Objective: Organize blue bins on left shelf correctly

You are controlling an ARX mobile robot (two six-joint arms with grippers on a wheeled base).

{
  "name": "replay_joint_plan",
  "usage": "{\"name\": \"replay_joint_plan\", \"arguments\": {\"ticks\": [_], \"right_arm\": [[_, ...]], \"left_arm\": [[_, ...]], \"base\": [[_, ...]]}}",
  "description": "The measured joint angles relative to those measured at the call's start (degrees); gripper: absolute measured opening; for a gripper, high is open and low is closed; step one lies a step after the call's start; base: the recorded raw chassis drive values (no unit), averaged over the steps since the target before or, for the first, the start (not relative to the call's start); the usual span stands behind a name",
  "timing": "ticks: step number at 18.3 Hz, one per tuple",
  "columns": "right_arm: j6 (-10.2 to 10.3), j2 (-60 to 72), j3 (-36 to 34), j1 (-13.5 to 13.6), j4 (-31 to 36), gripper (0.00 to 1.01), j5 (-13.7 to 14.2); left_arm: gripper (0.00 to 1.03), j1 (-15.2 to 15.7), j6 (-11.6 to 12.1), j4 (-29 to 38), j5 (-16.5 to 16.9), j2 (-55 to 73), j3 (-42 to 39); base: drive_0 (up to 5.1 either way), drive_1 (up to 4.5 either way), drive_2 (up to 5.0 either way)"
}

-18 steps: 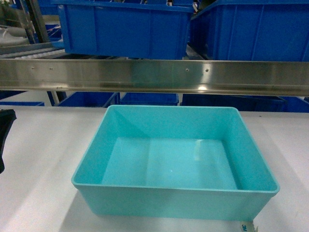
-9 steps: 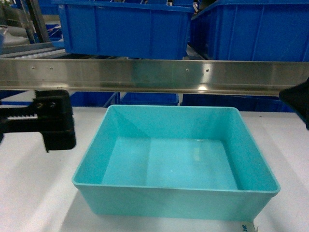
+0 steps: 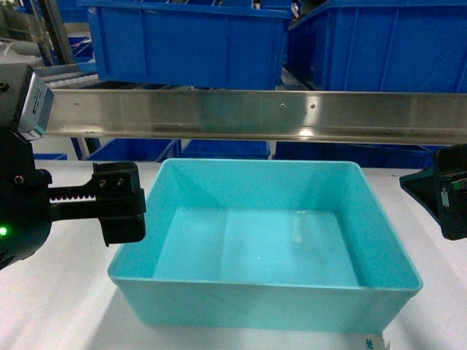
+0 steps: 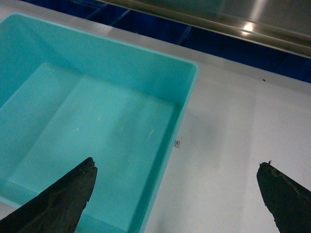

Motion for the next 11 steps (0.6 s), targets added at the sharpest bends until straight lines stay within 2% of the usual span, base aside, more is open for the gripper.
{"name": "replay_joint_plan", "arguments": {"ticks": [1, 4, 6, 8, 10, 11], "right_arm": [[-0.6, 0.1, 0.5, 0.8, -3.3, 0.98, -1.9], [-2.1, 3.4, 4.2, 4.2, -6.2, 0.98, -5.7], [-3.7, 5.7, 5.6, 4.8, -5.5, 0.98, -5.7], [-4.9, 8.4, 6.1, 4.0, -3.8, 0.98, -4.1], [-5.4, 10.3, 6.5, 3.1, -2.5, 0.98, -2.5], [-5.4, 10.6, 6.6, 2.9, -2.4, 0.98, -2.6]], "left_arm": [[0.98, 0.0, -0.2, -0.2, 0.0, 0.0, 0.0], [0.98, -0.7, -1.5, -1.7, -0.7, 1.0, 1.7], [0.98, -1.0, -2.1, -2.0, -1.6, 2.5, 3.1], [0.98, -1.0, -2.1, -1.9, -4.3, 5.5, 3.6], [0.98, -1.0, -1.9, -1.7, -5.8, 6.3, 3.6], [0.98, -1.0, -1.9, -1.8, -5.7, 6.3, 3.6]], "base": [[0.0, 0.0, 0.0], [0.0, 0.0, 0.0], [0.0, 0.0, 0.0], [0.0, 0.0, 0.0], [0.0, 0.0, 0.0], [0.0, 0.0, 0.0]]}}
